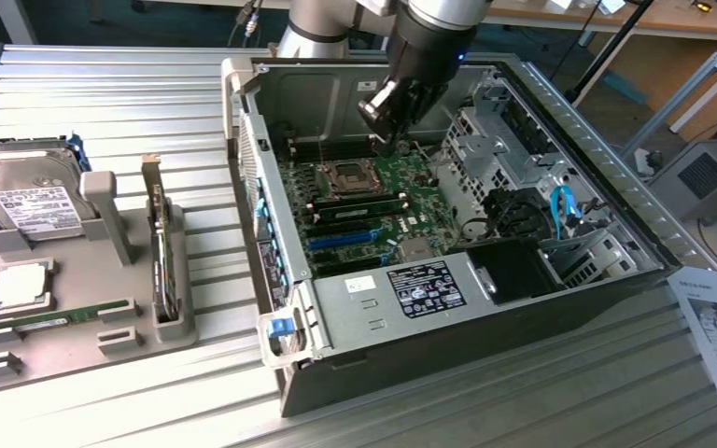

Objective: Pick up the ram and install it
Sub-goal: 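Press down the ram until it locks into place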

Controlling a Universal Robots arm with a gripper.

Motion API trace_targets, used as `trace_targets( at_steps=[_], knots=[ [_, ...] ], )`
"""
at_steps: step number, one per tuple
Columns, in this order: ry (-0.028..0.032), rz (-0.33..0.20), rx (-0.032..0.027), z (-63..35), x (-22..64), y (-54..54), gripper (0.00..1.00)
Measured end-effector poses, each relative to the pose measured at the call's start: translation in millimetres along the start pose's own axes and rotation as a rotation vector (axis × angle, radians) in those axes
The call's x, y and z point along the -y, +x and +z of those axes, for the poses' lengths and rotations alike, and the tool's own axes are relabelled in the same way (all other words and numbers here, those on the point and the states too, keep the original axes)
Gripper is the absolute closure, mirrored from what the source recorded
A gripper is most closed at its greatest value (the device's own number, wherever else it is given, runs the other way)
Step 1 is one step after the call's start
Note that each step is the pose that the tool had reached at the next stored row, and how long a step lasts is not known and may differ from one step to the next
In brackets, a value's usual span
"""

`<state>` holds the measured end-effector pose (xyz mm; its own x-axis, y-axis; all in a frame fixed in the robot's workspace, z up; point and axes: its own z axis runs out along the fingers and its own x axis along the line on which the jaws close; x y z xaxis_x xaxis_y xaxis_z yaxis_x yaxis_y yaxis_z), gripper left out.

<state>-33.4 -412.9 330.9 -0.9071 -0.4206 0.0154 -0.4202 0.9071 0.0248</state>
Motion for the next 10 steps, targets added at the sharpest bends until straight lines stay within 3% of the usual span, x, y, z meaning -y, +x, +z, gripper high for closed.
trace_targets(
  at_steps=[10],
  knots=[
    [-0.0031, 0.194, 0.0049, 0.9, 0.0, 0.0, 0.89]
  ],
)
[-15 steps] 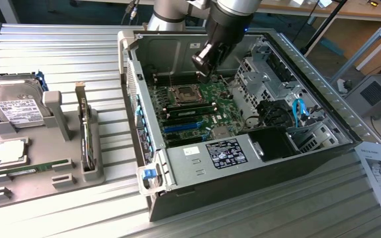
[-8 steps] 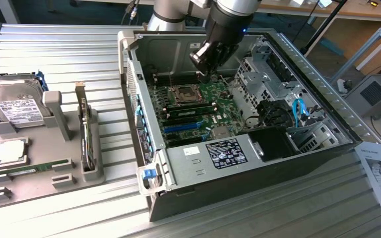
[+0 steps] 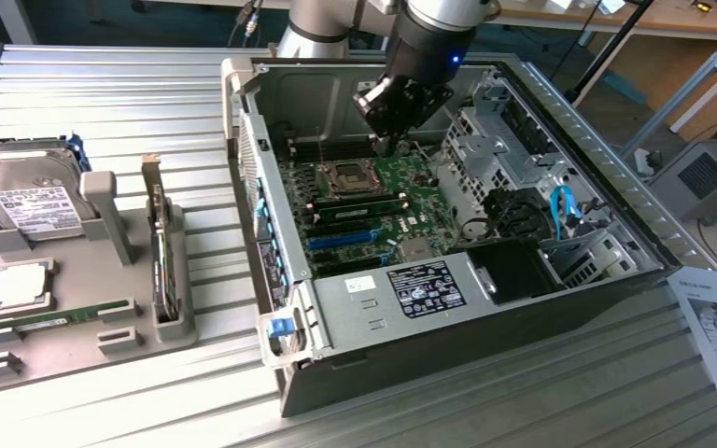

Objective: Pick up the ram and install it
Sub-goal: 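Press down the ram until it locks into place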

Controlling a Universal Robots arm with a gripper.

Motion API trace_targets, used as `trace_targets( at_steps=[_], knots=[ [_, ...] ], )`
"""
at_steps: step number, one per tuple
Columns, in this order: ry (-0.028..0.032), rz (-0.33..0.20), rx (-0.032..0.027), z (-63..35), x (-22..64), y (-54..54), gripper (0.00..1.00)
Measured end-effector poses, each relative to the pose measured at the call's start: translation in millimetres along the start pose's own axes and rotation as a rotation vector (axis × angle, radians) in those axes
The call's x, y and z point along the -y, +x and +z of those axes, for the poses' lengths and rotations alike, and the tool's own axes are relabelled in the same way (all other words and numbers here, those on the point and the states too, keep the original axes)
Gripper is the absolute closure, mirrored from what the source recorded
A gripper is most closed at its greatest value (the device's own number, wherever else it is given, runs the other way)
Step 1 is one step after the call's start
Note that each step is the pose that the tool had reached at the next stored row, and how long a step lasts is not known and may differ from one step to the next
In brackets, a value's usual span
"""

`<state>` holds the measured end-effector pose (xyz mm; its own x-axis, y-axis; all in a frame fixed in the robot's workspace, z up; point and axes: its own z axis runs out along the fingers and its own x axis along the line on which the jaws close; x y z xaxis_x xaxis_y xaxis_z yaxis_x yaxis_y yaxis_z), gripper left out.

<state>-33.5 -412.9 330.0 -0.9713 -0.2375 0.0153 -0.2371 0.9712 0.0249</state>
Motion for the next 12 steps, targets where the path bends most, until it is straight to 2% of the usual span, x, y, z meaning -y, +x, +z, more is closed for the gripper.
trace_targets(
  at_steps=[7, 10, 12],
  knots=[
    [-0.0019, 0.127, 0.0032, 0.5, 0.0, 0.0, 0.89],
    [-0.0030, 0.198, 0.0049, 0.7, 0.0, 0.0, 0.89],
    [-0.0032, 0.211, 0.0052, 0.8, 0.0, 0.0, 0.89]
  ],
)
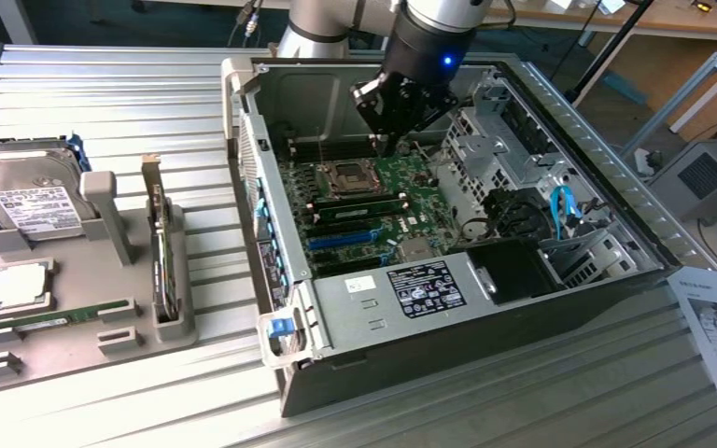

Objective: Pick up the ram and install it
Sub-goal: 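Press down the ram until it locks into place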

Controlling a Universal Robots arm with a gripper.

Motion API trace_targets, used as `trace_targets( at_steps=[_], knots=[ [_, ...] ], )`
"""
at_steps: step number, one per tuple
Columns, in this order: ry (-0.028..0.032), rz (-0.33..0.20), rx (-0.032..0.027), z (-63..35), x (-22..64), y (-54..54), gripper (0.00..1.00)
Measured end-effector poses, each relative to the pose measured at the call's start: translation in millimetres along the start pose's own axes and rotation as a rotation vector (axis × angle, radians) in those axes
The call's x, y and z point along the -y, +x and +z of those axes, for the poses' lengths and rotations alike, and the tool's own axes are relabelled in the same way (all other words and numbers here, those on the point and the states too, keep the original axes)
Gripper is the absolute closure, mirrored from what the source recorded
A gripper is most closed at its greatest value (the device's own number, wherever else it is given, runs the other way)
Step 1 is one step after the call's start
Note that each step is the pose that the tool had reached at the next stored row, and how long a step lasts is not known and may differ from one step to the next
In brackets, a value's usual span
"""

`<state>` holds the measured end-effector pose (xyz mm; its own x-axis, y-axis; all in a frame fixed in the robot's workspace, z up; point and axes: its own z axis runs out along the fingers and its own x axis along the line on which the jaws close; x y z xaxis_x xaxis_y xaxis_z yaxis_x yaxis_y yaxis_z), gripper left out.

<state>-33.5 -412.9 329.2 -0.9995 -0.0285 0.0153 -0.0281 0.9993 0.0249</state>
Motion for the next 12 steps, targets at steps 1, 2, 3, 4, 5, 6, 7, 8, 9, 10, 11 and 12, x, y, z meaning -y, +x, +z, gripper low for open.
trace_targets(
  at_steps=[1, 2, 3, 4, 5, 6, 7, 8, 9, 10, 11, 12],
  knots=[
    [0.0000, 0.000, 0.0000, 0.0, 0.0, 0.0, 0.89],
    [0.0000, 0.000, 0.0000, 0.0, 0.0, 0.0, 0.89],
    [-0.0001, 0.000, 0.0000, 0.0, 0.0, 0.0, 0.89],
    [-0.0001, 0.000, 0.0000, 0.0, 0.0, 0.0, 0.89],
    [0.0000, 0.000, 0.0000, 0.0, 0.0, 0.0, 0.89],
    [0.0000, 0.000, 0.0000, 0.0, 0.0, 0.0, 0.89],
    [0.0000, 0.000, 0.0013, 0.0, 0.0, 0.3, 0.89],
    [0.0002, 0.000, 0.0031, 0.0, 0.0, 0.8, 0.89],
    [0.0004, 0.000, 0.0099, 0.0, 0.0, 2.2, 0.89],
    [0.0004, -0.001, 0.0171, 0.1, -0.1, 3.8, 0.89],
    [0.0004, -0.001, 0.0173, 0.1, -0.1, 3.8, 0.89],
    [0.0005, -0.001, 0.0172, 0.1, -0.1, 3.8, 0.89]
  ],
)
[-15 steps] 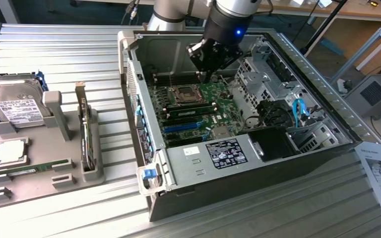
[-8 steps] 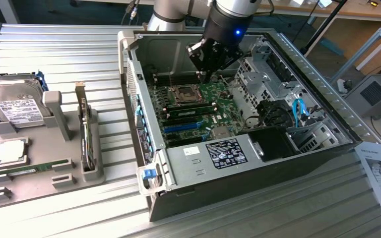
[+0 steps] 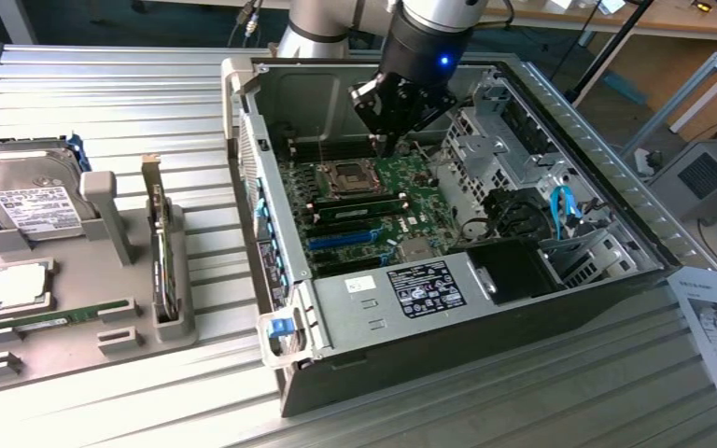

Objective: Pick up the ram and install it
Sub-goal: 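Press down the ram until it locks into place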

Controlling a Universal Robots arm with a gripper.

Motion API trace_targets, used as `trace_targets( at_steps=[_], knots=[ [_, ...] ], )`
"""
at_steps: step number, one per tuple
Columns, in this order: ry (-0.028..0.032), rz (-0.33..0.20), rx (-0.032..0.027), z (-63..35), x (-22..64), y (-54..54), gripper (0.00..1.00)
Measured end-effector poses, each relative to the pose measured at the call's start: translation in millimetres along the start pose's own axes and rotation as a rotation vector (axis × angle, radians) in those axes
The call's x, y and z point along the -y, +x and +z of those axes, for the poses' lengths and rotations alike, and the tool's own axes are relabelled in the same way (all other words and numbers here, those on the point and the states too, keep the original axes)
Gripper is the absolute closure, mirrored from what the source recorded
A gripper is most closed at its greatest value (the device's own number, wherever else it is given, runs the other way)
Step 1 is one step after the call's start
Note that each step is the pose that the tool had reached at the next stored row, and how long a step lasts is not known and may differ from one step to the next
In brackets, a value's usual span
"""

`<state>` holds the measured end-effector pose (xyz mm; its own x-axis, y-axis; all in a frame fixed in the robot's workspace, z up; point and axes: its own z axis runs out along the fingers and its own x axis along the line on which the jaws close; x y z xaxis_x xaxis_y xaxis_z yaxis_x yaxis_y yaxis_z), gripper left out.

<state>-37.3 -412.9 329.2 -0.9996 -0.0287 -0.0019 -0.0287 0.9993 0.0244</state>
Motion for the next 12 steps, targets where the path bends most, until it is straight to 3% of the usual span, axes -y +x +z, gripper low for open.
trace_targets(
  at_steps=[12],
  knots=[
    [0.0000, 0.000, -0.0002, -3.8, -0.1, -0.2, 0.89]
  ],
)
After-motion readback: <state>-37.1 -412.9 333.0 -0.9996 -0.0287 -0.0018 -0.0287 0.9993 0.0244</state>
